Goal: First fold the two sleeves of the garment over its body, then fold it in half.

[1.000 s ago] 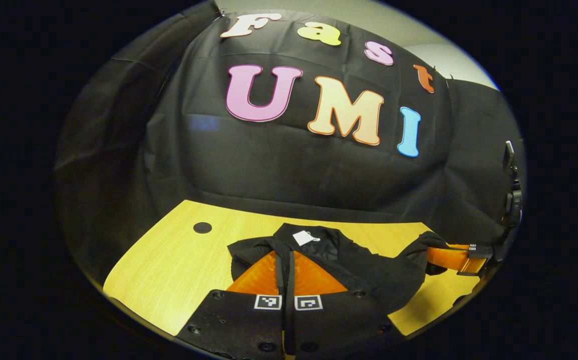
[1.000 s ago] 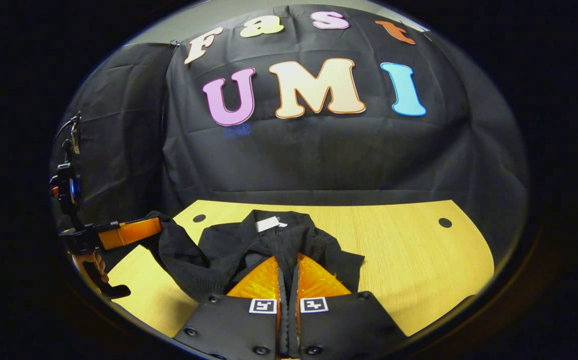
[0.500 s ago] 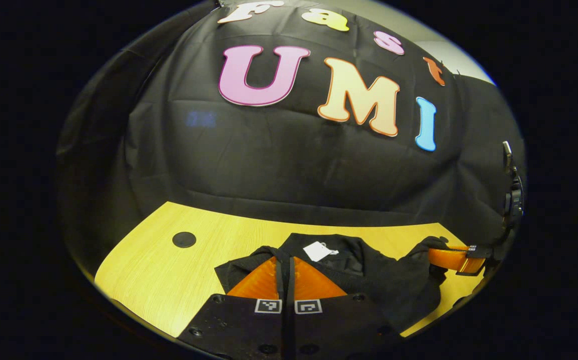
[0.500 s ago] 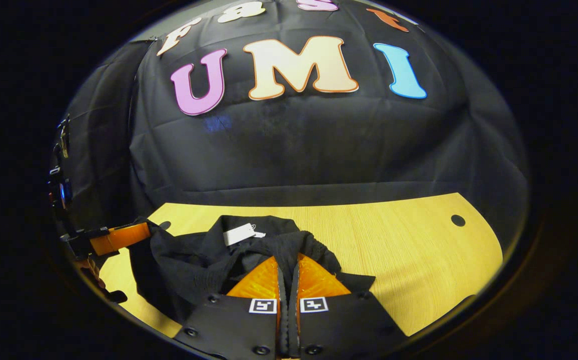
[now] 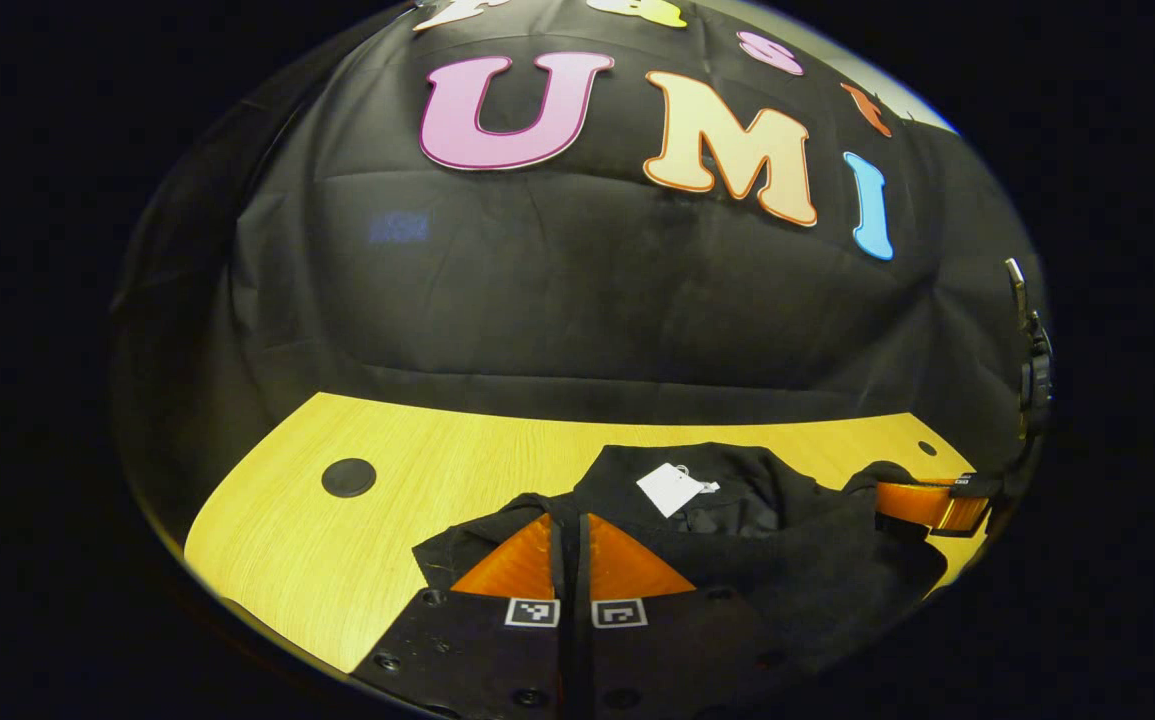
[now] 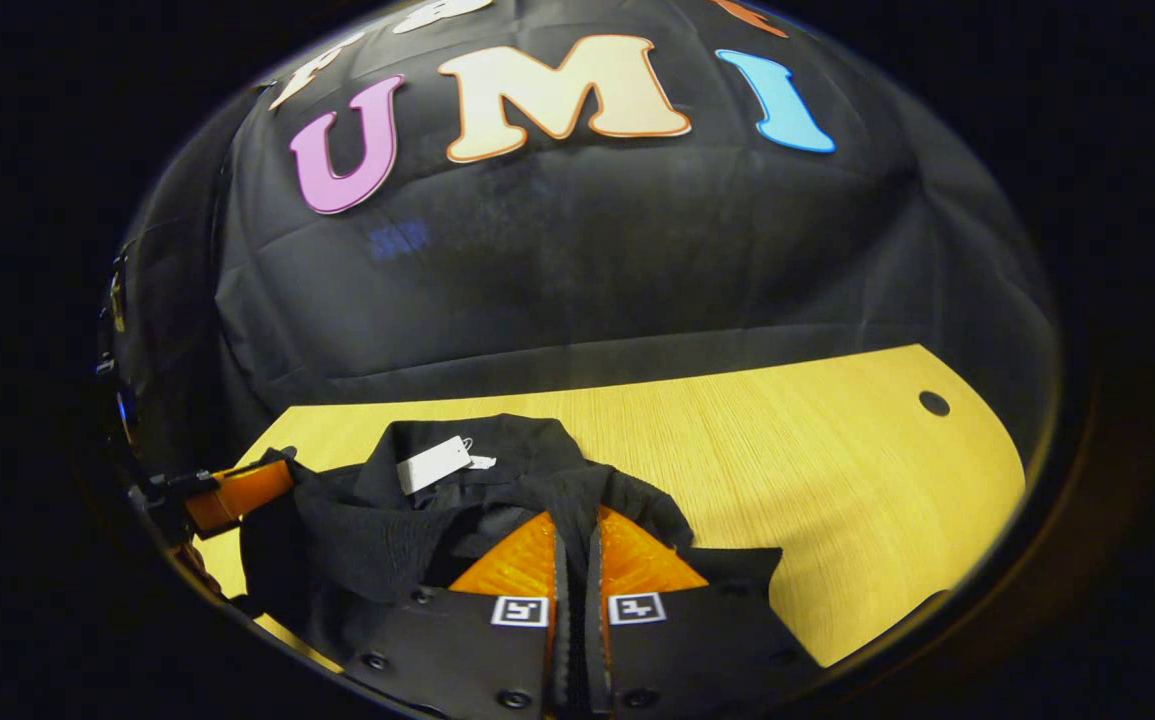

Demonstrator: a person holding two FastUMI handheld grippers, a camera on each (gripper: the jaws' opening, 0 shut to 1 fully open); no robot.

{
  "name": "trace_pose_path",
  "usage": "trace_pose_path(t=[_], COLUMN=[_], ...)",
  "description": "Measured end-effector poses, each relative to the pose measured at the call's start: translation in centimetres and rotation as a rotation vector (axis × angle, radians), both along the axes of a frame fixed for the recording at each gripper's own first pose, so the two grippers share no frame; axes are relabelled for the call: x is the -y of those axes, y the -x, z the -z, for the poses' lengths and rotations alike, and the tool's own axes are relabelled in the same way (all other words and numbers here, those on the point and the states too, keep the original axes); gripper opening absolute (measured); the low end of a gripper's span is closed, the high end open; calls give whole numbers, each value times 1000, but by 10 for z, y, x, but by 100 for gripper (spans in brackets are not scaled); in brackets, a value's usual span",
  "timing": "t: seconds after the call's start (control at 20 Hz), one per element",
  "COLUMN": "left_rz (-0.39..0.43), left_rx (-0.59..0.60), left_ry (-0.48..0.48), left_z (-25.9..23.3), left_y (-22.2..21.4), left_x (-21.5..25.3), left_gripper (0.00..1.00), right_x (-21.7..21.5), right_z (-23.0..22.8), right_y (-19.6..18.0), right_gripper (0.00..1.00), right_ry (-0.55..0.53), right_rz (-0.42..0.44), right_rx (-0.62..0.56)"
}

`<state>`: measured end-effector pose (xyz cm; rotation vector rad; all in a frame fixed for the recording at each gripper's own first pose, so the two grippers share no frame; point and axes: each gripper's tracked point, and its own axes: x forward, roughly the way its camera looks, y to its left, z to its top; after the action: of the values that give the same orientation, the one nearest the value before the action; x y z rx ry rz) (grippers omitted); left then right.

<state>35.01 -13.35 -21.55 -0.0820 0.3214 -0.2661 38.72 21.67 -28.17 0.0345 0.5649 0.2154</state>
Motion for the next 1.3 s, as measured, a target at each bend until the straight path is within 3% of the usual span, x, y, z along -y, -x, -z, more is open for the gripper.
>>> trace_pose_path(t=[0.2,0.25,0.3,0.5,0.6,0.65,0.75,0.8,0.9,0.95,1.0,1.05,1.1,1.3], left_rz=[8,2,8,-29,-50,-63,-70,-73,-81,-85,-88,-96,-104,-152], left_rx=[-19,-12,-6,12,47,70,112,132,167,185,202,223,246,301], left_ry=[-13,-9,5,11,19,16,25,29,37,44,50,55,61,50], left_z=[8,6,2,-14,-33,-44,-71,-85,-113,-129,-143,-158,-172,-211], left_y=[0,-2,0,6,10,13,23,30,48,58,71,83,100,158], left_x=[1,-1,1,-8,-13,-16,-20,-22,-27,-30,-32,-36,-45,-59], left_gripper=[10,11,24,65,89,93,94,94,94,94,94,94,94,93], right_x=[0,0,1,6,9,11,21,22,28,31,35,38,40,56], right_z=[-4,-6,-5,-20,-35,-46,-73,-86,-115,-130,-144,-160,-176,-226], right_y=[0,-2,-1,8,10,15,28,33,50,60,72,86,99,156], right_gripper=[13,18,19,82,87,98,94,98,98,94,98,94,98,98], right_ry=[2,8,13,5,8,21,53,62,72,70,68,63,52,22], right_rz=[8,5,4,-8,-13,-16,-20,-26,-36,-41,-45,-52,-57,-77], right_rx=[11,18,20,25,51,72,121,146,193,216,240,265,292,393])
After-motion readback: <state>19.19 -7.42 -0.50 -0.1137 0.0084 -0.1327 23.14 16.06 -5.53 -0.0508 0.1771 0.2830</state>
